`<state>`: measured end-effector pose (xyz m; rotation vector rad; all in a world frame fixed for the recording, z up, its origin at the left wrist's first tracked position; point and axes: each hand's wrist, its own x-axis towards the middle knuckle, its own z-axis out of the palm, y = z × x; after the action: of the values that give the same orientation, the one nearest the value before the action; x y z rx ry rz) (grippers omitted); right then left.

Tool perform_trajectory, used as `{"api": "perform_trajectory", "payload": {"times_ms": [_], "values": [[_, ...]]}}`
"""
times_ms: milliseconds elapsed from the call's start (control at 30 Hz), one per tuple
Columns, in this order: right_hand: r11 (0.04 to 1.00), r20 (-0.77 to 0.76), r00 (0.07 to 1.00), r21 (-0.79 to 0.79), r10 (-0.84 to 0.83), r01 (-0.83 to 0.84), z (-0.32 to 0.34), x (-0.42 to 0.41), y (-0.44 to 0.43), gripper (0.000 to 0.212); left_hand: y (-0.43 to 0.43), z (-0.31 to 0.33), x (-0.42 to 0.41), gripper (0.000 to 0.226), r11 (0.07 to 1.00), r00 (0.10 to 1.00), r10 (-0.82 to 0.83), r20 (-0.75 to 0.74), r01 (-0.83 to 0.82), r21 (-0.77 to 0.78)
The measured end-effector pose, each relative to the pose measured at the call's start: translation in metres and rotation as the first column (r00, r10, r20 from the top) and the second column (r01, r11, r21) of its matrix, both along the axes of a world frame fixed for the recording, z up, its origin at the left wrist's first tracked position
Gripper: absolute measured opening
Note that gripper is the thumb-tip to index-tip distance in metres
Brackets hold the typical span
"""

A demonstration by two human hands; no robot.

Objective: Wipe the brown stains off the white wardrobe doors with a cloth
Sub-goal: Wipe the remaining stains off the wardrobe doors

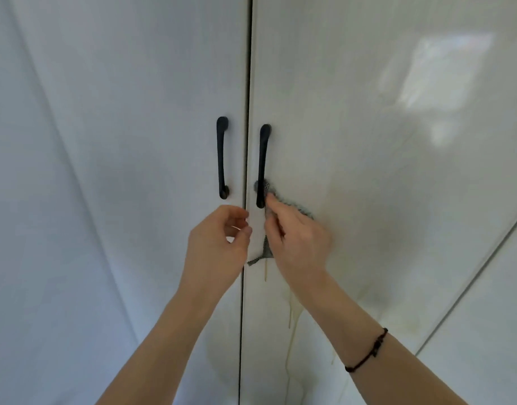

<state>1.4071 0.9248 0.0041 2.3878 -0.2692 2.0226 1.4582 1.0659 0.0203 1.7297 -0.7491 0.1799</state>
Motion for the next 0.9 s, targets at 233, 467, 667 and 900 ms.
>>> {"api": "perform_trajectory", "payload": {"times_ms": [233, 467, 667, 900], "values": [[0.959, -0.115, 0.989, 0.277, 0.092, -0.057, -0.033, -0.010, 0.017, 0.023, -0.026, -0.034, -0.016, 0.037, 0.978, 0.986, -0.107, 0.125, 0.081, 0.192], [0.838, -0.244, 0.922, 0.529, 0.302, -0.134, -0.027, -0.031, 0.033, 0.037, -0.026, -0.057, -0.016, 0.072, 0.977, 0.894, -0.087, 0.439, -0.010, 0.213], [0.661, -0.227, 0.797, 0.702, 0.560, -0.264, -0.039, -0.045, 0.034, 0.053, -0.030, -0.063, 0.004, 0.052, 0.986, 0.777, -0.052, 0.628, -0.058, 0.153], [0.646, -0.021, 0.889, 0.694, 0.457, -0.316, -0.044, -0.097, 0.020, 0.051, -0.037, -0.051, 0.028, 0.045, 0.992, 0.758, 0.121, 0.641, -0.079, -0.095]]}}
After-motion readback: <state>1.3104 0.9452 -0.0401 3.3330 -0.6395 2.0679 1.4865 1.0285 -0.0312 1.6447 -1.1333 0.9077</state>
